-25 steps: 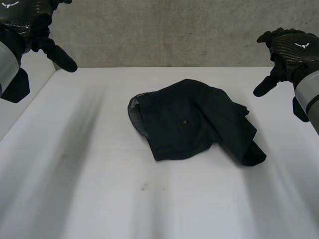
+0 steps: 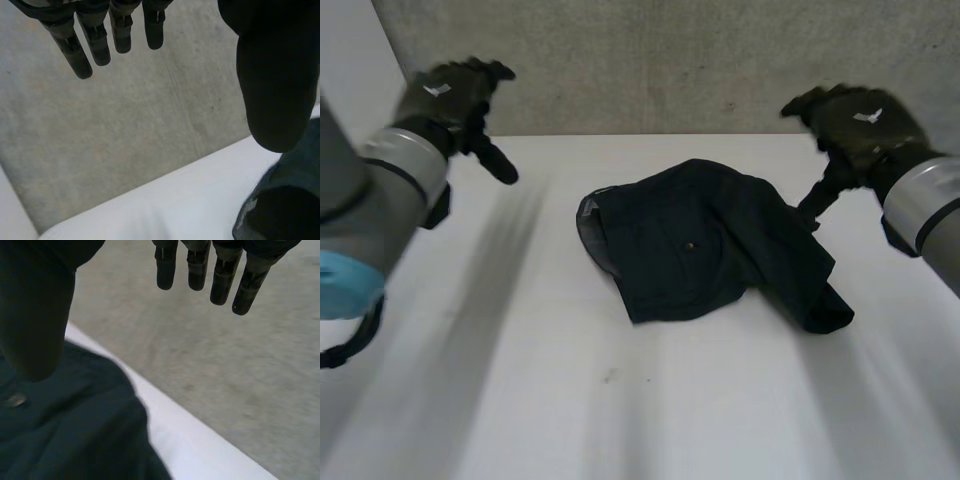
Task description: Fold the shorts.
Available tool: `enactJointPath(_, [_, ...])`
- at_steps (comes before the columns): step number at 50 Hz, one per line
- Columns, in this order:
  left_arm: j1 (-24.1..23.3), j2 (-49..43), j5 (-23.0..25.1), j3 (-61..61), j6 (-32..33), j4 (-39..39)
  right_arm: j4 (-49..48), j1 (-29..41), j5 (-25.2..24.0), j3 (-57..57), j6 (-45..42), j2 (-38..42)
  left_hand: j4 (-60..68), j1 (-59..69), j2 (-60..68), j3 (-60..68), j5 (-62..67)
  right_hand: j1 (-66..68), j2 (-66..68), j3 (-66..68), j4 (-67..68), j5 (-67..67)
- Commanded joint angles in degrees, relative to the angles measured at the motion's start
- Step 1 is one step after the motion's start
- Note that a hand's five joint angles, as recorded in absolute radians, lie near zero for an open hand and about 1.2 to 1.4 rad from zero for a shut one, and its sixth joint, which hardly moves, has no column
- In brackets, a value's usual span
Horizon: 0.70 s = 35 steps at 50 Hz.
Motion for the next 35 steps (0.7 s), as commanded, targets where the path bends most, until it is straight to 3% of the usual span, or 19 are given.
enactJointPath(1, [0.29,-18.44,6.09,5.44,1.59,11.00,0.33,-0.60,-6.26,6.54,-4.59,1.26,0.49,0.70,0.71,0.11,-0.19,-1.57,-2.85,-2.03,-3.42,-4.00])
enactJointPath(7, [-0.06,-31.96,8.38,13.87,7.47,13.47,-1.94,-0.77,-6.70,13.30,-4.33,1.34,1.84,2.04,2.05,1.45,1.16,-1.57,-2.85,-2.03,-3.42,-4.00])
enactJointPath(12, [-0.94,-38.84,8.47,19.51,8.28,13.64,-7.48,-1.83,-6.61,18.49,-4.77,1.08,3.85,4.05,4.06,3.46,3.17,-1.57,-2.85,-2.03,-3.42,-4.00])
enactJointPath(17, [-1.64,-42.62,8.56,22.85,8.28,14.87,-9.77,-2.01,-6.17,20.87,-4.77,0.38,14.09,14.30,14.31,13.71,13.42,-1.57,-2.85,-2.03,-3.42,-4.00])
enactJointPath(21, [-2.43,-43.86,9.87,23.82,7.93,15.84,-9.95,-2.00,-6.17,21.40,-4.86,0.20,40.30,40.50,40.51,39.91,39.62,-1.57,-2.85,-2.03,-3.42,-4.00])
enactJointPath(22, [-2.43,-43.86,10.23,23.91,7.49,16.36,-9.95,-2.00,-6.17,21.49,-4.86,0.20,59.17,59.38,59.39,58.79,58.50,-1.57,-2.85,-2.03,-3.42,-4.00])
enactJointPath(23, [-2.43,-43.86,10.23,24.00,7.31,16.63,-9.95,-2.00,-6.17,21.49,-4.86,0.20,68.00,68.21,68.21,67.61,67.32,-1.57,-2.85,-2.03,-3.42,-4.00])
enactJointPath(24, [-2.43,-43.77,9.88,24.08,7.14,16.98,-10.04,-2.00,-6.17,21.58,-4.86,0.20,68.09,68.29,68.30,67.70,67.41,-1.57,-2.85,-2.03,-3.42,-4.00])
enactJointPath(29, [-1.73,-41.84,4.09,23.65,6.78,18.13,-10.04,-2.00,-6.17,21.58,-4.86,0.20,68.09,68.29,68.30,67.70,67.41,-1.57,-2.85,-2.03,-3.42,-4.00])
enactJointPath(31, [-1.03,-39.74,-0.74,23.12,6.70,18.91,-10.04,-1.92,-6.17,21.66,-4.86,0.20,68.09,68.29,68.30,67.70,67.41,-1.57,-2.85,-2.03,-3.42,-4.00])
enactJointPath(35, [3.71,-33.50,-7.86,20.31,6.87,21.37,-9.95,-1.92,-6.17,21.84,-4.86,0.29,68.09,68.29,68.30,67.70,67.41,-1.57,-2.85,-2.03,-3.42,-4.00])
